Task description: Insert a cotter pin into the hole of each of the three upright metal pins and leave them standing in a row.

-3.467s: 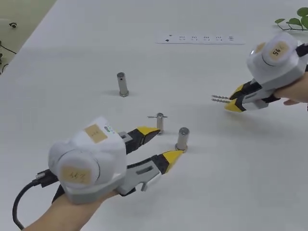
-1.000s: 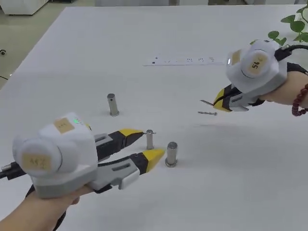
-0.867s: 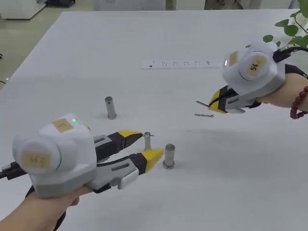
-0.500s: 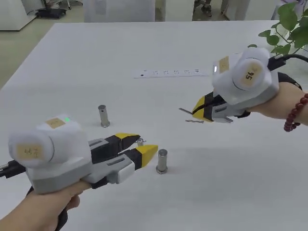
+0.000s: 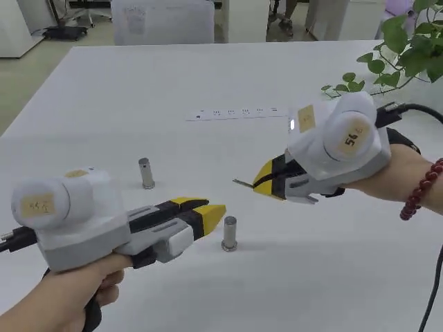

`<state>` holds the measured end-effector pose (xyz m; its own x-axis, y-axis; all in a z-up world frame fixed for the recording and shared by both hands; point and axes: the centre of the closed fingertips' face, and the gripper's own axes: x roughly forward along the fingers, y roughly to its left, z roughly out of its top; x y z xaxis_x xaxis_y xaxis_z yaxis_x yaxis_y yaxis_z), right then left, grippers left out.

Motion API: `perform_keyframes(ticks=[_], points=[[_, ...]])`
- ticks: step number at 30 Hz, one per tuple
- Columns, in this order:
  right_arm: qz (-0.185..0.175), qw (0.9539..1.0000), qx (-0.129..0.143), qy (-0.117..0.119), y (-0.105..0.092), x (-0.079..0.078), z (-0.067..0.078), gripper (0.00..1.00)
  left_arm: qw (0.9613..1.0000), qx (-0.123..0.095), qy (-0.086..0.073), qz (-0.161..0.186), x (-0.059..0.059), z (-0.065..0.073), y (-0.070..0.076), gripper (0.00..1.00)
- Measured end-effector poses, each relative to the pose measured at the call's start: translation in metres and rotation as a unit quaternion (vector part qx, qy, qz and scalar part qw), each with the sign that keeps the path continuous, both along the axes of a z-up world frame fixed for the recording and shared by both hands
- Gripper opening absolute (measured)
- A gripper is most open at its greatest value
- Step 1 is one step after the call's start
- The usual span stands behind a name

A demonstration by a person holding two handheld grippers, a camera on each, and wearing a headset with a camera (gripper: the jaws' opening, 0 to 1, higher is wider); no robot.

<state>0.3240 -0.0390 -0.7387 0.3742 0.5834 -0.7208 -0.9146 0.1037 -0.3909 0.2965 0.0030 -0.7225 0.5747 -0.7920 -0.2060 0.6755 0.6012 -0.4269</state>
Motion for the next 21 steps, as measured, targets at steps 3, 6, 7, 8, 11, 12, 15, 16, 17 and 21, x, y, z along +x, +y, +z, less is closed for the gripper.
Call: perform_keyframes(ticks=[3, 6, 7, 8, 11, 12, 15, 16, 17, 21], points=[[0.009, 0.9999, -0.005, -0.006, 0.003, -0.005, 0.0, 0.03, 0.9999, -0.005, 0.01, 0.0, -0.001, 0.0, -0.001, 0.16], [0.018, 0.9998, -0.01, -0.007, 0.005, -0.009, -0.002, 0.03, 0.9999, -0.002, 0.01, -0.003, -0.002, -0.001, -0.002, 0.17], [0.022, 0.9997, -0.01, -0.004, 0.006, -0.011, -0.002, 0.03, 0.9999, -0.001, 0.012, -0.004, -0.002, -0.002, -0.003, 0.17], [0.024, 0.9996, -0.011, -0.003, 0.006, -0.012, -0.003, 0.03, 0.9999, -0.001, 0.013, -0.005, -0.003, -0.002, -0.004, 0.17], [0.036, 0.9991, -0.022, -0.01, 0.007, -0.017, -0.004, 0.03, 0.9998, -0.004, 0.018, -0.007, -0.004, -0.002, -0.007, 0.16], [0.037, 0.999, -0.022, -0.01, 0.008, -0.018, -0.004, 0.03, 0.9998, -0.004, 0.019, -0.007, -0.004, -0.003, -0.008, 0.16], [0.044, 0.9987, -0.022, -0.012, 0.01, -0.022, -0.003, 0.03, 0.9997, -0.004, 0.022, -0.007, -0.006, -0.003, -0.011, 0.15], [0.046, 0.9986, -0.023, -0.012, 0.011, -0.023, -0.003, 0.03, 0.9997, -0.005, 0.023, -0.007, -0.005, -0.004, -0.011, 0.15], [0.048, 0.9985, -0.024, -0.013, 0.011, -0.024, -0.003, 0.03, 0.9997, -0.004, 0.023, -0.007, -0.005, -0.004, -0.011, 0.14], [0.057, 0.998, -0.027, -0.011, 0.013, -0.03, -0.004, 0.03, 0.9997, 0.0, 0.022, -0.005, -0.006, -0.005, -0.013, 0.12]])
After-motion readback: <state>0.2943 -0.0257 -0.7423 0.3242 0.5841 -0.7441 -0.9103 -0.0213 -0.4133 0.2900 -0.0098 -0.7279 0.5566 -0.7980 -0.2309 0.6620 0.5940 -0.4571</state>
